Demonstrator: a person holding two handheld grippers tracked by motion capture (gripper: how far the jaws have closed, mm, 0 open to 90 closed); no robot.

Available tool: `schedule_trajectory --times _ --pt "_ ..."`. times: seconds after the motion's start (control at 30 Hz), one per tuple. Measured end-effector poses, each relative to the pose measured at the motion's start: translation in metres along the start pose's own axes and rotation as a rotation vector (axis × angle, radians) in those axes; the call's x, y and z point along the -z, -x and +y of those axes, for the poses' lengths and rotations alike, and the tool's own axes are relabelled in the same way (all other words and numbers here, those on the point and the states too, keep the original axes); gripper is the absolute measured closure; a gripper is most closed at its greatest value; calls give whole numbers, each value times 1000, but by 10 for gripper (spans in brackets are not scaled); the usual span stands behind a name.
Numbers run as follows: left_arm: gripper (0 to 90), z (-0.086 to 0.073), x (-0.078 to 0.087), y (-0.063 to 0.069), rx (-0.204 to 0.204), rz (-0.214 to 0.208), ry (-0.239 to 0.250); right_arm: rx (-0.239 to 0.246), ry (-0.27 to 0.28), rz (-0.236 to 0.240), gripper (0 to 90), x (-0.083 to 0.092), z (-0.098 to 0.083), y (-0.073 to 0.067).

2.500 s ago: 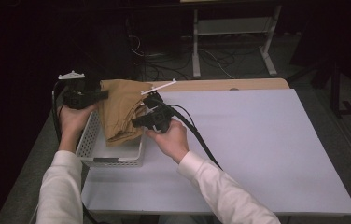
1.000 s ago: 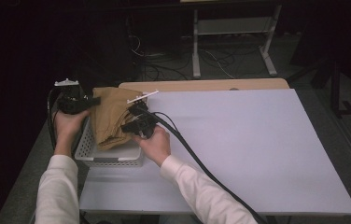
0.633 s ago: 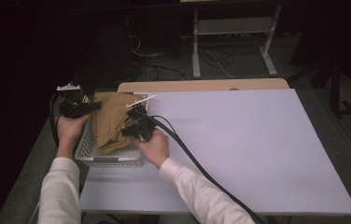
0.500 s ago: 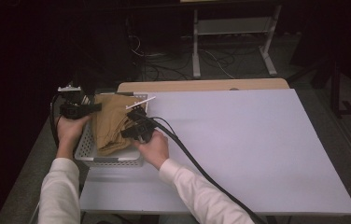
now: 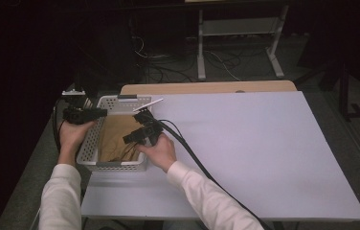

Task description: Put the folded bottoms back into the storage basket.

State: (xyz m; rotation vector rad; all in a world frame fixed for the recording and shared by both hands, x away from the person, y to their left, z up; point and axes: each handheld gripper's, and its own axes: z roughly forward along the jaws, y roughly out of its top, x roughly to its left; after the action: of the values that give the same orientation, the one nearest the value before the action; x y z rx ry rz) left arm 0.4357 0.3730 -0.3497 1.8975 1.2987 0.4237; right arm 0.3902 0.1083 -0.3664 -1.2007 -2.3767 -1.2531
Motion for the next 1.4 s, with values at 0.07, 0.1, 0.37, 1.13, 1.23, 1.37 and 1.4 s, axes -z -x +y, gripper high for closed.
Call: schedule_trajectory --times 0.07,0.1,0.37,1.13,1.23,1.37,1.4 --pt "530 2 2 4 4 -27 18 8 13 -5 465 6 2 0" --pt "510 3 3 6 6 -35 20 13 17 -9 430 9 3 0" --pt "328 3 2 20 9 -52 61 37 34 2 164 28 3 7" --pt "4 3 -7 62 -73 -26 50 136 38 -44 0 77 -14 45" --pt "5 2 -6 67 -78 -35 65 142 37 -46 0 82 -16 49" --pt "5 1 -5 71 -78 -44 88 146 32 -56 0 88 -19 54" --pt "5 1 -5 72 -80 -44 92 148 33 -57 0 90 -20 56"
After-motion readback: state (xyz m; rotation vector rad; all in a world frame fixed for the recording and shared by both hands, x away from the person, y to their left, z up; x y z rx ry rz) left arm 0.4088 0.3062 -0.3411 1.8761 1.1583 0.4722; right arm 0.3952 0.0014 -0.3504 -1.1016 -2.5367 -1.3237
